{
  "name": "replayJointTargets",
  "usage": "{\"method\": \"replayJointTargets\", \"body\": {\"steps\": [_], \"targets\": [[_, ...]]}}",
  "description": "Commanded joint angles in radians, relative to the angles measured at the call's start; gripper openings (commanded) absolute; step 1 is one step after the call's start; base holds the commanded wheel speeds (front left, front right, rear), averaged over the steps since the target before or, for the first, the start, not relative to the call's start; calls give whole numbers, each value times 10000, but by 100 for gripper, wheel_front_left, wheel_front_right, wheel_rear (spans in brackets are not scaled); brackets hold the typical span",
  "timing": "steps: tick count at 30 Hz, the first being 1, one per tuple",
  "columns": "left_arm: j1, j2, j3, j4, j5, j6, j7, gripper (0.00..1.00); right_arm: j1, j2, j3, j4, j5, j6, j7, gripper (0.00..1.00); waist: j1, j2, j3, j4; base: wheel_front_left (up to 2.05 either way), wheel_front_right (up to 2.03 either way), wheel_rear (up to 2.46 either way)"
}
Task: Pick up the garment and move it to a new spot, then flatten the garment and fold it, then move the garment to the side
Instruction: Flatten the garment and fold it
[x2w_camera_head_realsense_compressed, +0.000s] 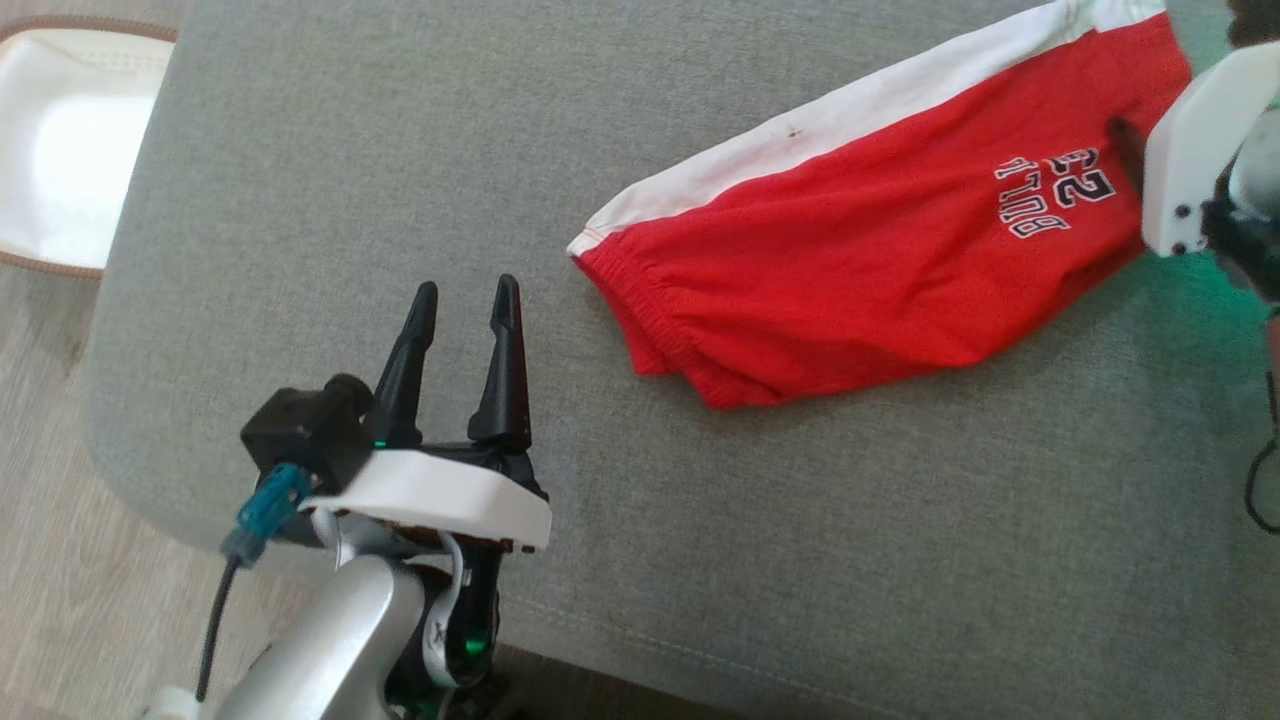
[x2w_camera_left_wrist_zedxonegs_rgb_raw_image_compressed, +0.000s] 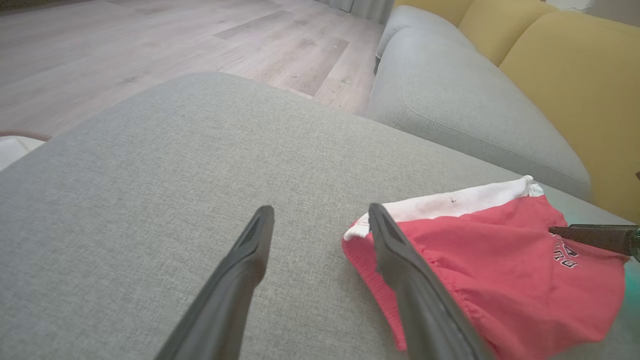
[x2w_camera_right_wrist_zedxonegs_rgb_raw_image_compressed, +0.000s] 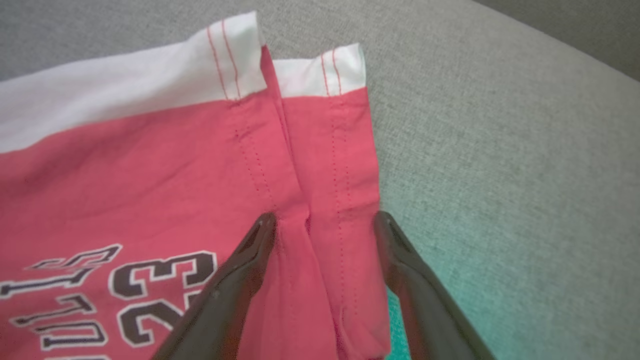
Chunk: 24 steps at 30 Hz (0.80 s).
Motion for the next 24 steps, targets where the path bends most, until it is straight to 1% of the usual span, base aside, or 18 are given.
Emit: {"method": "replayJointTargets", "body": {"steps": [1, 3, 6, 8, 11, 16, 20, 24], "targets": [[-216, 110, 299, -215, 218, -70, -159, 100, 113, 125, -55, 120, -145, 65, 85, 100, 0, 0, 41, 60, 0, 0, 0], [-231, 29, 301, -126, 342, -112, -220, 100, 121, 351, -302, 250, -114, 65, 131, 100, 0, 0, 53, 99, 0, 0, 0], [-235, -35, 332, -27, 471, -135, -264, 100, 159, 550, -364, 315, 17, 65, 214, 100, 0, 0, 62, 102, 0, 0, 0], [-214, -86, 379, 96, 568, -180, -294, 100, 187, 729, -406, 340, 261, 65, 278, 0, 0, 0, 33, 63, 0, 0, 0], [-134, -96, 504, 311, 734, -222, -324, 100, 233, 952, -499, 322, 740, 65, 189, 0, 0, 0, -88, -120, 0, 0, 0], [118, -26, 668, 664, 1054, -331, -344, 100, 431, 1252, -1365, 398, 1300, 65, -505, 0, 0, 0, -600, -604, 0, 0, 0], [488, 39, 929, 739, 1258, -422, -349, 100, 686, 1197, -2316, 559, 1442, 65, -924, 0, 0, 0, -1093, -1022, 0, 0, 0], [922, 96, 1217, 724, 1459, -538, -350, 100, 1046, 1036, -3204, 580, 1493, 65, -1104, 0, 0, 0, -1477, -1377, 0, 0, 0]]}}
